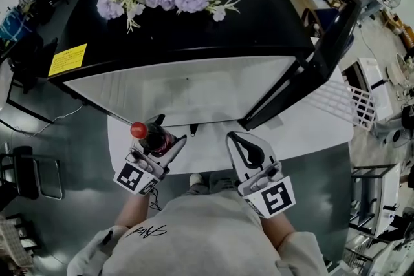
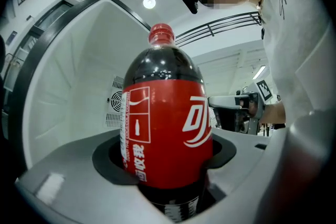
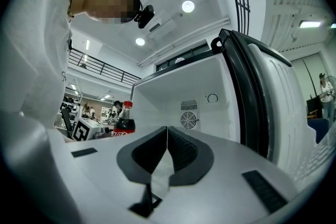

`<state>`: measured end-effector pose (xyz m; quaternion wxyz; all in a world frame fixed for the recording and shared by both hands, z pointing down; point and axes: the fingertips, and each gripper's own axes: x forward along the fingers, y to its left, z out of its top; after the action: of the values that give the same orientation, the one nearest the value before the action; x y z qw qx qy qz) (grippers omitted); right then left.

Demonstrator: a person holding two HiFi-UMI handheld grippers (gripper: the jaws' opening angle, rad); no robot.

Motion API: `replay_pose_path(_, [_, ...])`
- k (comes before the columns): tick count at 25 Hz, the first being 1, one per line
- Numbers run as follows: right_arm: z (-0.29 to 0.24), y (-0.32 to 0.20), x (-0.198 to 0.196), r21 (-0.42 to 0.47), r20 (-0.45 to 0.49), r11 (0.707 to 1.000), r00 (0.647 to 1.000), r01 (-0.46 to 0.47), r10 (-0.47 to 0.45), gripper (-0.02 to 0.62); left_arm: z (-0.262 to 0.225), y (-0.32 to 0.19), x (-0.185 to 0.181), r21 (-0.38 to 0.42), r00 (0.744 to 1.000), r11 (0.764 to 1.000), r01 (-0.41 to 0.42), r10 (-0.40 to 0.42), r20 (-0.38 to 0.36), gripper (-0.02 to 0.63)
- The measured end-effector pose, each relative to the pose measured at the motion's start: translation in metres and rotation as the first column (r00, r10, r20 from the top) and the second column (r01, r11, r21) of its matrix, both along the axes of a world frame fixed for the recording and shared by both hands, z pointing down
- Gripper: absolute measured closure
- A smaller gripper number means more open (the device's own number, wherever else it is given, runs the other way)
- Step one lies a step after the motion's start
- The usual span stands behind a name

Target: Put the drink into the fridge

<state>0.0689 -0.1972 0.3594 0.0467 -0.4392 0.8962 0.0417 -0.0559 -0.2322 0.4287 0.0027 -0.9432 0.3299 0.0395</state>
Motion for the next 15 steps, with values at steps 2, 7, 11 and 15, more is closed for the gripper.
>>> replay_pose_path(2, [0.002,-0.001,0.002,-0.007,-0.005,1.0,1.0,-0.002,0.002,0.583,0.004,-0.007,0.002,0.0,1.0,1.0,0.005,-0.005,0.0,0.295])
replay_pose_path(7, [0.004,-0.003,0.004,-0.007,-0.018,1.0,1.0,0.001,-0.001,0.583,0.012,-0.021,0.006,0.0,1.0,1.0,0.016,-0.016,0.0,0.295])
replay_pose_path(11, [0.007,-0.005,0.006,-0.013,-0.017,1.0,1.0,-0.001,0.001,0.583,0.018,-0.032,0.009,-0.005,1.0,1.0,0.025,-0.025,0.006,0.295])
replay_pose_path(15, [0.009,-0.005,0.003,-0.02,-0.022,1.0,1.0,0.018,-0.018,0.583,0.023,-0.043,0.011,-0.004,0.999,0.999,0.033,-0.033,0.017,0.295])
